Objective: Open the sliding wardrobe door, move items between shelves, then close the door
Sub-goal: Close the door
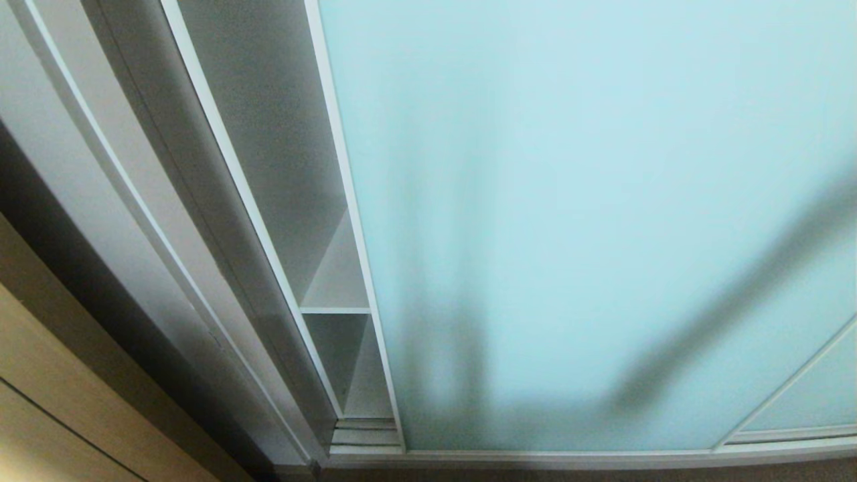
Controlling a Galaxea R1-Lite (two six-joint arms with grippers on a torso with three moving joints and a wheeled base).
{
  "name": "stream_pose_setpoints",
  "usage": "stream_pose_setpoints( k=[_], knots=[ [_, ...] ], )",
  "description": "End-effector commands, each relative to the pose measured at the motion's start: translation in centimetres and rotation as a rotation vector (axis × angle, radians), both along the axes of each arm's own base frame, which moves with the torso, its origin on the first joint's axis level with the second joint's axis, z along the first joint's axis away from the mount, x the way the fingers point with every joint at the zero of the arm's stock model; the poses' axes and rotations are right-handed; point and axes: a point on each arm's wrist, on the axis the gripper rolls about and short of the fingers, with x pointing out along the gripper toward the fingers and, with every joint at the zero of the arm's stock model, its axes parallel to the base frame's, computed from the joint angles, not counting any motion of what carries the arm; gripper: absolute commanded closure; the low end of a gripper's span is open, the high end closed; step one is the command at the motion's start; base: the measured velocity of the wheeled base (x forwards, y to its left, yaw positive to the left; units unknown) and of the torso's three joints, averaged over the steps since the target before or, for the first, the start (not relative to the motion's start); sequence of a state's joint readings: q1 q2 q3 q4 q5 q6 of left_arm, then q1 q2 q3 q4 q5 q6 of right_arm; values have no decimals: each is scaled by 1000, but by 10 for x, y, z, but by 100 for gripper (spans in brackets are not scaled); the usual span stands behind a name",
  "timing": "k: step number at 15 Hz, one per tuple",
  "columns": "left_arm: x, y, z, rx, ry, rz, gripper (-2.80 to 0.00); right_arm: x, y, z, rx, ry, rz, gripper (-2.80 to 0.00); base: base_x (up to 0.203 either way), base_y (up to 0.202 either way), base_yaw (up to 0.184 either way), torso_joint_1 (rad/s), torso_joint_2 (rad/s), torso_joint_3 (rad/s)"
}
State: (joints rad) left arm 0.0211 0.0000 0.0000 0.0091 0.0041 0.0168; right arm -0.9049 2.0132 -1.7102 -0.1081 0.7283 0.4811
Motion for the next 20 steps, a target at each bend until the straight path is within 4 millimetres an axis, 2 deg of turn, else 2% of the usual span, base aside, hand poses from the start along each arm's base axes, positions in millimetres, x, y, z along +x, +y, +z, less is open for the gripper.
stream_pose_setpoints(
  k=[1, 7, 11, 20],
  knots=[
    [0, 0, 0, 0, 3, 1, 0, 2, 2, 0, 2, -2, 11, 0, 0, 0, 0, 0, 0, 0],
    [0, 0, 0, 0, 3, 1, 0, 0, 24, 9, 5, -1, 43, 0, 0, 0, 0, 0, 0, 0],
    [0, 0, 0, 0, 3, 1, 0, 1, 35, 3, 25, 16, 64, 0, 0, 0, 0, 0, 0, 0],
    [0, 0, 0, 0, 3, 1, 0, 3, 58, 4, 32, 24, 109, 0, 0, 0, 0, 0, 0, 0]
  ],
)
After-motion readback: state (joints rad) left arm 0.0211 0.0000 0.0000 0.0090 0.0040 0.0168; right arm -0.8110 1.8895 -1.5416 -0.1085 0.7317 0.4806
